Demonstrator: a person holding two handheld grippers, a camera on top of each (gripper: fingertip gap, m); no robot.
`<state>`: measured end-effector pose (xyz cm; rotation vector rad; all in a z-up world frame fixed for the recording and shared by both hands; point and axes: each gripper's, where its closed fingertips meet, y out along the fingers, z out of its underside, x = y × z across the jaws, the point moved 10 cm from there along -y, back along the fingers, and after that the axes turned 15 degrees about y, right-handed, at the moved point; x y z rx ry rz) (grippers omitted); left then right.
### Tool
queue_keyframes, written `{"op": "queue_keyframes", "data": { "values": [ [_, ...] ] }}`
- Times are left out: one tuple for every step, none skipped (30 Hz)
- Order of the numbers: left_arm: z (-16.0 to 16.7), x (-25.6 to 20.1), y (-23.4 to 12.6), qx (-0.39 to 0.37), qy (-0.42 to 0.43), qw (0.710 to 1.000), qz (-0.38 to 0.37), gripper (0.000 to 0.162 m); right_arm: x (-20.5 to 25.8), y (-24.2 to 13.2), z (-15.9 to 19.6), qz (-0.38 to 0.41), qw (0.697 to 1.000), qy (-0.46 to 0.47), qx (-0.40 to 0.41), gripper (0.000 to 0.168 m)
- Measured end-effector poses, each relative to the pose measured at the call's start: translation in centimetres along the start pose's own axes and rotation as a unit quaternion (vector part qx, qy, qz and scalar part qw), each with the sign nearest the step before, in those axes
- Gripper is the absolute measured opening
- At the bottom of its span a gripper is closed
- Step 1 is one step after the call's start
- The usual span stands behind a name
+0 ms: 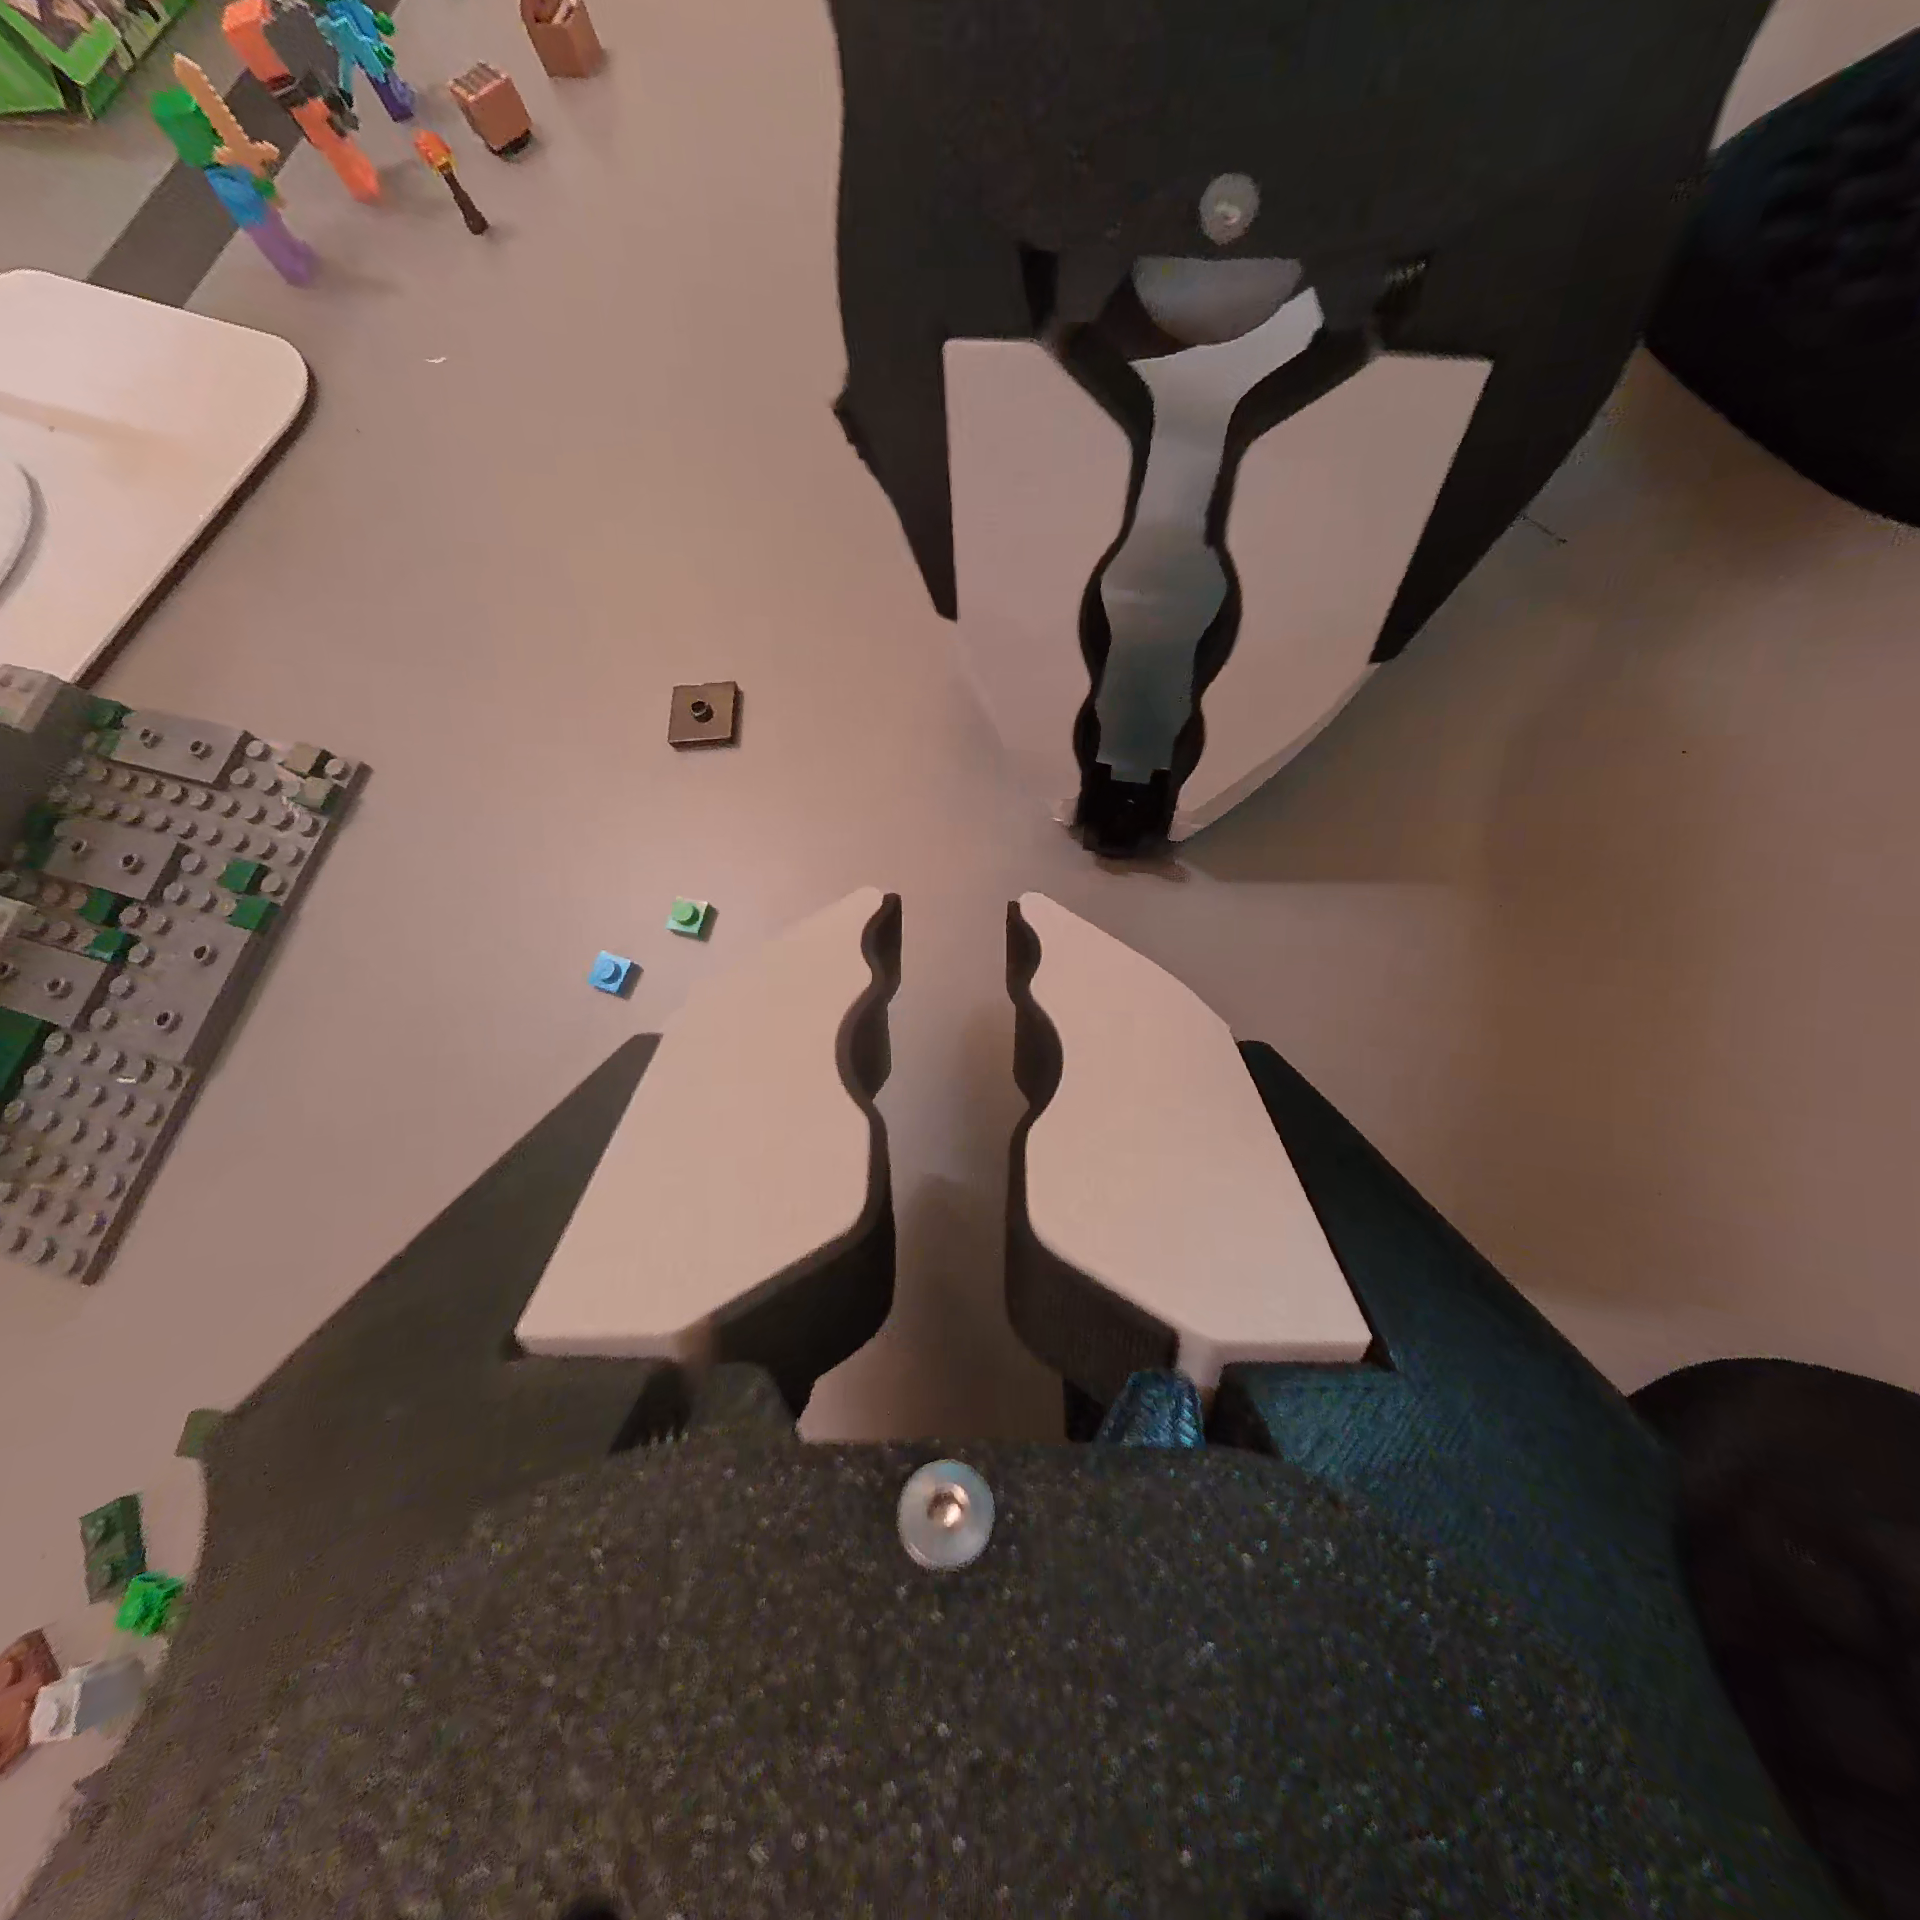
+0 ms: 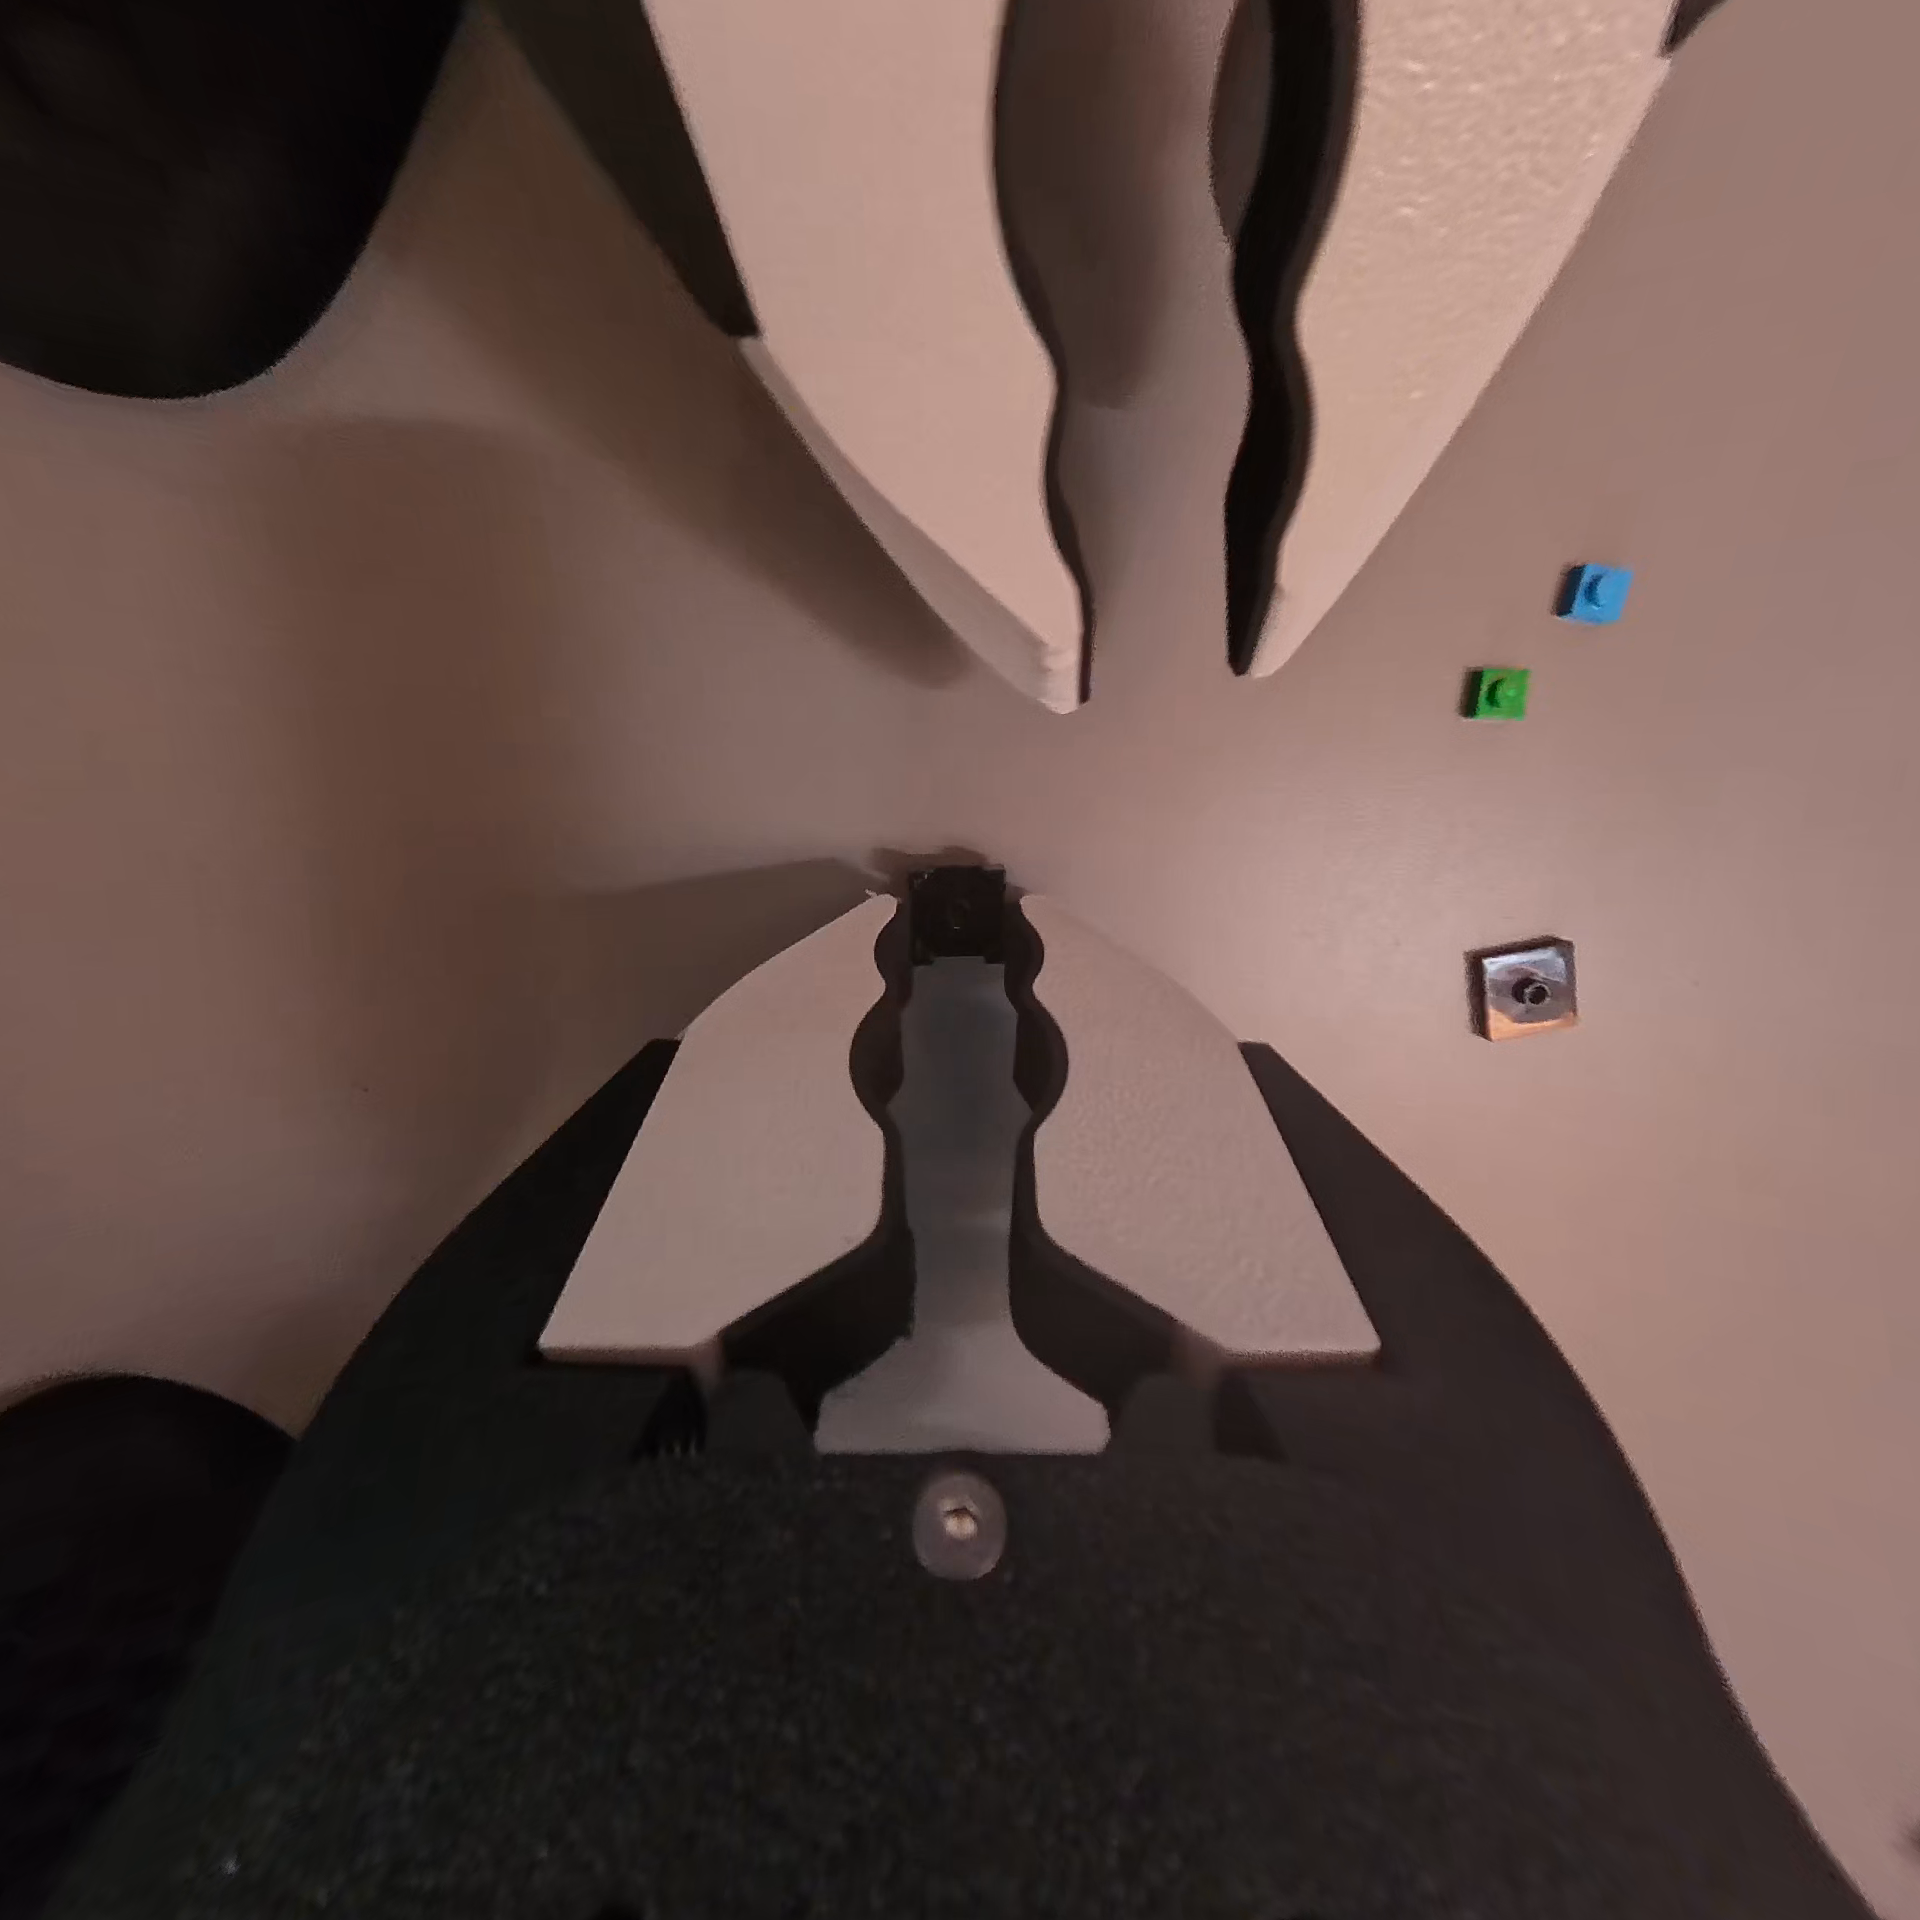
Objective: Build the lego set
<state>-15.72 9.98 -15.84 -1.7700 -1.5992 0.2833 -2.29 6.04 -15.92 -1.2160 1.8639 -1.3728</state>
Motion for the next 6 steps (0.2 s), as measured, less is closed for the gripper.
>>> {"op": "queue_keyframes", "data": {
  "values": [
    [0.08, 0.04, 0.04, 0.001, -0.003, 1.0, 0.0, 0.018, 0.16, 0.0, 0.05, 0.0, 1.0, -0.005, -0.001, 0.016],
    [0.15, 0.07, 0.07, 0.001, -0.006, 1.0, 0.001, 0.018, 0.26, -0.02, 0.12, 0.001, 1.0, -0.008, -0.002, 0.016],
    [0.18, 0.08, 0.1, 0.0, -0.008, 1.0, 0.002, 0.018, 0.32, -0.04, 0.17, 0.002, 1.0, -0.01, -0.004, 0.016],
    [0.21, 0.1, 0.14, -0.001, -0.01, 1.0, 0.003, 0.018, 0.34, -0.05, 0.24, -0.001, 1.0, -0.011, -0.005, 0.016],
    [0.24, 0.08, 0.18, 0.0, -0.011, 1.0, 0.004, 0.017, 0.33, -0.07, 0.36, -0.006, 1.0, -0.01, -0.008, 0.016],
    [0.26, 0.06, 0.22, 0.0, -0.011, 1.0, 0.004, 0.017, 0.3, -0.12, 0.5, -0.013, 1.0, -0.008, -0.014, 0.016]
  ]
}}
